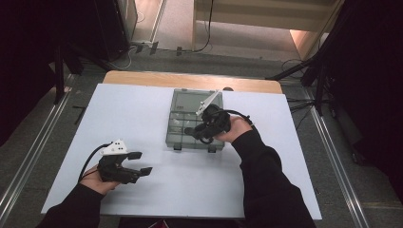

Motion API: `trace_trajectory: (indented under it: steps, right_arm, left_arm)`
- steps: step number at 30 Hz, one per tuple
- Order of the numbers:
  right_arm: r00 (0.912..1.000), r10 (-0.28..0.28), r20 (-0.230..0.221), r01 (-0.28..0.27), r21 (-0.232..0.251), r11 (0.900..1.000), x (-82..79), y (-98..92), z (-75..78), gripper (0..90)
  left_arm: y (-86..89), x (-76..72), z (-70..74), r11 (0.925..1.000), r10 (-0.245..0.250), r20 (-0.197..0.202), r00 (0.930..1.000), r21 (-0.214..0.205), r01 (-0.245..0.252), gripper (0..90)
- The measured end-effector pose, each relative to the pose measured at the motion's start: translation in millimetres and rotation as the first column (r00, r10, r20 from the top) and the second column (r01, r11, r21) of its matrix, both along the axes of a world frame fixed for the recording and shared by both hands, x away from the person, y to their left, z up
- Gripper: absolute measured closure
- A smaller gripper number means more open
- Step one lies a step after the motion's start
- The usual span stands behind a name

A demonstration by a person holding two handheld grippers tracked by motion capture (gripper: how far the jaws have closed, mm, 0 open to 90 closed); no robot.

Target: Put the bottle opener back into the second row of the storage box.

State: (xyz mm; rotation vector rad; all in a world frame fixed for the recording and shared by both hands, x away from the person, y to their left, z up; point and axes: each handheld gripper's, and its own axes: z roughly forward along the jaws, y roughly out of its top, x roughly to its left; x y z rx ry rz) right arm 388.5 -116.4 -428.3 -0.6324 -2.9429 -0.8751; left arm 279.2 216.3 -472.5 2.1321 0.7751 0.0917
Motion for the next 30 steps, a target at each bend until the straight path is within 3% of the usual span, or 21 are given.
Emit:
trace_trajectory:
  steps: [12,25,30]
  right_arm:
    - [0.9992,0.036,0.017,-0.035,-0.027,0.999,8.4,4.7,-11.7,66.3]
    - [0.9939,0.072,0.084,-0.067,-0.058,0.9961,13.6,7.7,-21.7,66.2]
    - [0.9936,0.072,0.087,-0.067,-0.056,0.9962,14.8,11.8,-24.7,65.5]
  left_arm:
    - [0.0,-0.1,0.1,1.0,0.0,0.0,1.0,-0.002,0.0,25.2]
    - [0.2,-0.2,0.3,1.0,-0.001,0.001,1.0,-0.003,0.001,25.2]
    - [0.3,-0.2,0.3,1.0,-0.002,0.001,1.0,-0.003,0.002,25.2]
